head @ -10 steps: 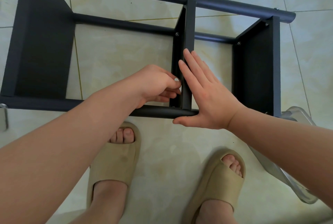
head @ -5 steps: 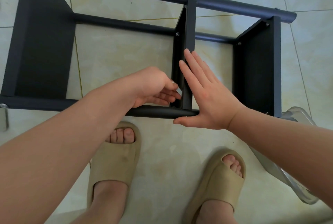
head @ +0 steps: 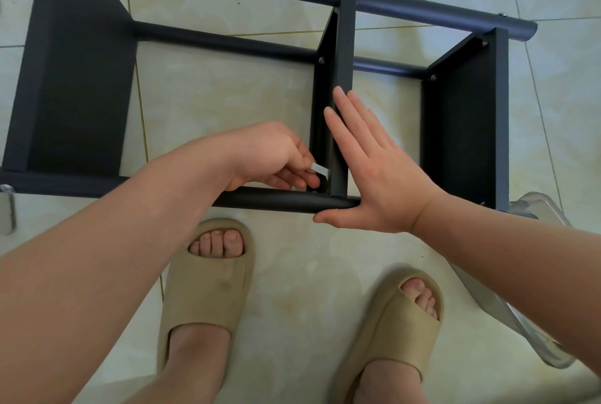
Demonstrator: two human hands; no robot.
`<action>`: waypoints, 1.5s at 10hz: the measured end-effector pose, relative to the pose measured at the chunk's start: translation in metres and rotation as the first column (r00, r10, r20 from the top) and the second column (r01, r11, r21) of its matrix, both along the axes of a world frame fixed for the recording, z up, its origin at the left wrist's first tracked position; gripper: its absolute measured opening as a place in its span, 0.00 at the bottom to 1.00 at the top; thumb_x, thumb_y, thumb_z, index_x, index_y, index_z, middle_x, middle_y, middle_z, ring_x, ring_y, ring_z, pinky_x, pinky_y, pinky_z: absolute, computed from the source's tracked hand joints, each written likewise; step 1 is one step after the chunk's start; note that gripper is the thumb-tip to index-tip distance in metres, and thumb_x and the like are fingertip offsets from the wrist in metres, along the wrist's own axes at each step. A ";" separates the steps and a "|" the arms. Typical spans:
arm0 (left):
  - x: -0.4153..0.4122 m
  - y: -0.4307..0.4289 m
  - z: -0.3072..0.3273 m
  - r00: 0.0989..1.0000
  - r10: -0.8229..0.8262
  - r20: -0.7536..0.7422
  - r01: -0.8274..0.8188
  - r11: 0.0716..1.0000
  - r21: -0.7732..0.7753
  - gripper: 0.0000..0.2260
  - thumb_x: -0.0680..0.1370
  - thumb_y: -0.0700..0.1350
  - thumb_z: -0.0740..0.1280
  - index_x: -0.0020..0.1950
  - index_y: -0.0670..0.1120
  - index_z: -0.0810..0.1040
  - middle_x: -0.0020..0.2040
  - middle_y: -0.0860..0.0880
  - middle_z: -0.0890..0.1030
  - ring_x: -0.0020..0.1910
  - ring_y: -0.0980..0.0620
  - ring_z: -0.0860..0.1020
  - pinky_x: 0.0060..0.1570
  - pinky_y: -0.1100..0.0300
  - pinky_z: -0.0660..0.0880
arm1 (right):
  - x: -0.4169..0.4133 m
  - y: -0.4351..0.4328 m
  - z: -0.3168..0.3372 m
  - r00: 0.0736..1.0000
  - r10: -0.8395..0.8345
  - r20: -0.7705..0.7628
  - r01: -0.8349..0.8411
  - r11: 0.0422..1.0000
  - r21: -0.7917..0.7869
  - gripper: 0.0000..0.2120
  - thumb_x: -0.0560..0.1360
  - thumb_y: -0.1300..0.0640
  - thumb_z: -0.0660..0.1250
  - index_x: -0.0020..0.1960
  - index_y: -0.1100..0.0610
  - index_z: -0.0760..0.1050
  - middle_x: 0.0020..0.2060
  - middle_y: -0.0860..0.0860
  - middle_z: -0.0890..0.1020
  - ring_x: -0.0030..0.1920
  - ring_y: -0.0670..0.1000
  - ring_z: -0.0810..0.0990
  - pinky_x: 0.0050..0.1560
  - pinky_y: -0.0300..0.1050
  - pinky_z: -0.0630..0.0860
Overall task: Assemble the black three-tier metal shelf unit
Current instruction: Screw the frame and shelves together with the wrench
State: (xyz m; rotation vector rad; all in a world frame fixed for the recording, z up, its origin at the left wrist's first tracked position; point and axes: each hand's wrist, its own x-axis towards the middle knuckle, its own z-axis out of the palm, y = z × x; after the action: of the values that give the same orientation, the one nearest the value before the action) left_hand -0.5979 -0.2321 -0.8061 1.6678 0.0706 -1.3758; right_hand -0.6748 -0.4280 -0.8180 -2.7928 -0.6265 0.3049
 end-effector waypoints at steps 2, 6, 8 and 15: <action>0.000 0.003 0.001 0.994 -0.094 0.054 0.093 0.995 0.018 0.05 0.81 0.37 0.63 0.49 0.42 0.79 0.43 0.48 0.87 0.40 0.55 0.82 0.50 0.59 0.79 | 0.000 0.000 0.000 1.000 0.001 -0.002 -0.001 1.000 -0.004 0.59 0.70 0.24 0.63 0.81 0.65 0.47 0.81 0.61 0.46 0.81 0.60 0.41 0.80 0.61 0.50; -0.005 0.003 0.006 0.961 -0.261 0.096 0.252 0.963 0.095 0.06 0.75 0.35 0.69 0.42 0.45 0.83 0.36 0.45 0.83 0.36 0.49 0.79 0.40 0.59 0.74 | 0.000 0.000 0.000 1.000 -0.002 -0.005 0.002 1.000 -0.001 0.59 0.70 0.24 0.62 0.81 0.65 0.48 0.81 0.61 0.46 0.82 0.60 0.42 0.79 0.62 0.51; -0.005 0.005 0.003 0.957 -0.228 0.181 0.210 0.971 0.116 0.05 0.76 0.39 0.71 0.43 0.48 0.85 0.38 0.48 0.85 0.39 0.51 0.80 0.46 0.56 0.77 | 0.000 0.000 0.000 1.000 -0.002 0.000 0.002 1.000 0.003 0.59 0.70 0.25 0.63 0.81 0.65 0.48 0.81 0.62 0.46 0.82 0.60 0.42 0.79 0.62 0.51; -0.007 -0.010 -0.004 0.970 0.192 0.151 -0.197 0.980 0.021 0.05 0.76 0.41 0.74 0.49 0.49 0.80 0.40 0.52 0.83 0.41 0.56 0.83 0.49 0.58 0.79 | 0.001 0.000 -0.001 1.000 -0.003 0.001 0.003 1.000 0.016 0.59 0.70 0.24 0.63 0.81 0.66 0.48 0.81 0.62 0.46 0.82 0.60 0.42 0.79 0.63 0.53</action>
State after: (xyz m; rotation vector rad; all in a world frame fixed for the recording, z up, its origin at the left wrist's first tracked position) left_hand -0.6053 -0.2423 -0.8102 1.7390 0.1701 -1.1069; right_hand -0.6742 -0.4275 -0.8188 -2.7786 -0.6219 0.2963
